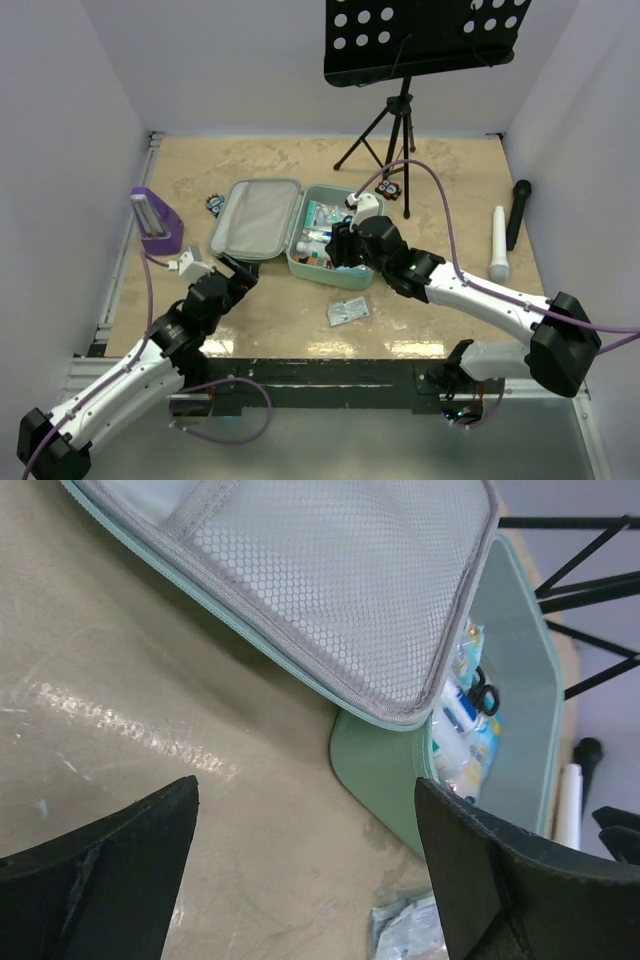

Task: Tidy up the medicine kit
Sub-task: Move the medicine box to the center of the board.

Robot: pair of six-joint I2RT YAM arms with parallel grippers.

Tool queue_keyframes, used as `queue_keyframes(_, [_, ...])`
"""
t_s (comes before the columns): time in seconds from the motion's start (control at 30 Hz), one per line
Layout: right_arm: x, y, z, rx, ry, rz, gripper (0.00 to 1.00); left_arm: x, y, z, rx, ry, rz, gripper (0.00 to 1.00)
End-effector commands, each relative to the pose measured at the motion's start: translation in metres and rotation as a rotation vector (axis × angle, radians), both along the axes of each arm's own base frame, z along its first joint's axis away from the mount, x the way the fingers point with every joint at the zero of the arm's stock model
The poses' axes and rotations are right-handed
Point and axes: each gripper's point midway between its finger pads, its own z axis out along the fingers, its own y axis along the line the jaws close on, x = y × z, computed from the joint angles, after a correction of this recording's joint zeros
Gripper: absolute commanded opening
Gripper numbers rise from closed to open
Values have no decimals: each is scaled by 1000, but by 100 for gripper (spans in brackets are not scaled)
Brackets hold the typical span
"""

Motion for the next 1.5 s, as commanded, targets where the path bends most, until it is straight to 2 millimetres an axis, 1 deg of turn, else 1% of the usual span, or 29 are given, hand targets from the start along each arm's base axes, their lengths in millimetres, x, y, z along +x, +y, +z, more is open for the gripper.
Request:
queue_keyframes(0.0, [1, 10, 12, 43, -39, 34, 55, 13, -9, 19, -237, -138, 60, 92])
queue_keyframes(0.1, [0, 9, 10, 31, -35, 36, 55, 16, -12, 10, -252, -125, 65, 93])
queue_keyframes(0.13, [0, 9, 10, 31, -35, 36, 55, 19, -15, 15, -279, -153, 66, 94])
queue_keyframes(0.23, [0, 9, 7, 28, -27, 34, 56, 26, -15, 14, -316, -187, 84, 100])
queue_keyframes(0.37, [-1, 11, 2, 20, -14, 41, 57, 39, -11, 16, -361, -236, 100, 100])
queue_keyframes(0.47, [-2, 12, 0, 16, -9, 50, 57, 45, -7, 8, -377, -223, 110, 100])
queue_keyframes(0.53, [-2, 13, -2, 14, -4, 54, 57, 46, -3, -4, -390, -205, 121, 100])
queue_keyframes(0.6, [-3, 14, -2, 15, -1, 61, 57, 51, 0, 4, -418, -250, 128, 100])
queue_keyframes(0.7, [-4, 15, -2, 18, 0, 64, 57, 58, 4, 4, -407, -261, 129, 100])
queue_keyframes(0.73, [-6, 13, -5, 2, 12, 63, 57, 60, 4, 4, -410, -265, 126, 99])
queue_keyframes(0.83, [-8, 12, -6, -5, 19, 66, 57, 66, 6, 3, -421, -272, 126, 95])
queue_keyframes(0.93, [-8, 9, -6, -10, 20, 57, 57, 72, 4, 7, -456, -293, 116, 87])
queue_keyframes(0.97, [-8, 8, -5, -14, 20, 55, 57, 66, 6, -5, -455, -270, 117, 84])
queue_keyframes(1.0, [-8, 8, -4, -15, 19, 54, 57, 66, 5, -6, -461, -270, 112, 79])
queue_keyframes(1.07, [-8, 7, -3, -17, 19, 51, 57, 68, 3, -7, -467, -276, 100, 73])
queue_keyframes(1.17, [-7, 6, -3, -28, 19, 47, 57, 69, 1, -8, -474, -278, 85, 68])
queue_keyframes(1.3, [-6, 6, -2, -28, 17, 44, 57, 70, -1, -11, -464, -280, 70, 66])
queue_keyframes(1.33, [-6, 7, -2, -29, 18, 48, 57, 70, -1, -9, -458, -290, 60, 63])
queue_keyframes(1.47, [-7, 7, -5, -33, 24, 55, 56, 74, -6, 6, -413, -351, 4, 46])
